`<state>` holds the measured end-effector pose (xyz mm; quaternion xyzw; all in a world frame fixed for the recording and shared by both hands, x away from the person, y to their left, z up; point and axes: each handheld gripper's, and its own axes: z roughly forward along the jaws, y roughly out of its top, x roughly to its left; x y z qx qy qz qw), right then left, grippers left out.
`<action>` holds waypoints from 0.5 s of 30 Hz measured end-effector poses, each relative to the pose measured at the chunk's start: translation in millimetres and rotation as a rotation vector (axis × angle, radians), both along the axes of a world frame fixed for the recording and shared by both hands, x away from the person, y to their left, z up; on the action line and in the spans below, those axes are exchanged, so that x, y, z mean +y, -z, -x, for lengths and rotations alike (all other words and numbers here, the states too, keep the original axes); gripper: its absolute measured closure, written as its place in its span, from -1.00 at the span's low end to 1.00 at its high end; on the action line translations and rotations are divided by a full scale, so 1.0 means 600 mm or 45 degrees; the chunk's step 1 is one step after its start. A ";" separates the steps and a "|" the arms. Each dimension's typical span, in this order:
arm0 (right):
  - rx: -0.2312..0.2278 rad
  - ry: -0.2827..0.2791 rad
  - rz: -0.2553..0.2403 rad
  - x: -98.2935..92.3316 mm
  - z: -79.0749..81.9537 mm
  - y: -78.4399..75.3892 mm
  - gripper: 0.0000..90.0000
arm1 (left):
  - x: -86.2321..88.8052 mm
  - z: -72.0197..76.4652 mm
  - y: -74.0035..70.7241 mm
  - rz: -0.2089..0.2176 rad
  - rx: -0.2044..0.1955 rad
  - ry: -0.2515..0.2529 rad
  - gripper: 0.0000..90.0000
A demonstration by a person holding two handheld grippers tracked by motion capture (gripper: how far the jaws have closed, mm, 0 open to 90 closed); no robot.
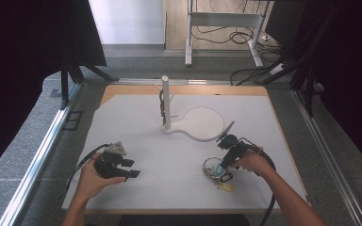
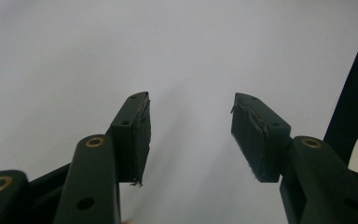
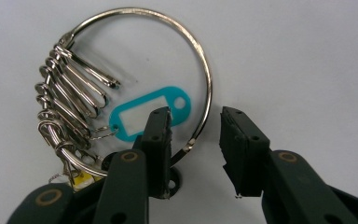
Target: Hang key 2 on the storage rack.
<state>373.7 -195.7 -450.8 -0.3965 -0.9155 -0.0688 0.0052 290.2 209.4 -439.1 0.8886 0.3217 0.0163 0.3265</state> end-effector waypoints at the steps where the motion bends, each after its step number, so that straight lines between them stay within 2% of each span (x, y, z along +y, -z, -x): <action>1: 0.010 0.001 0.011 0.001 0.000 0.001 0.45 | -0.001 0.001 0.001 0.008 0.002 -0.010 0.06; 5: 0.041 0.015 0.022 0.003 -0.001 0.006 0.57 | -0.002 0.000 0.001 -0.008 0.004 0.003 0.06; 9: 0.057 0.050 0.027 0.007 -0.003 0.005 0.67 | -0.002 0.000 0.001 -0.002 0.004 -0.004 0.06; 15: 0.071 0.054 0.030 0.008 -0.007 0.005 0.88 | 0.000 0.000 0.001 -0.006 0.005 -0.002 0.06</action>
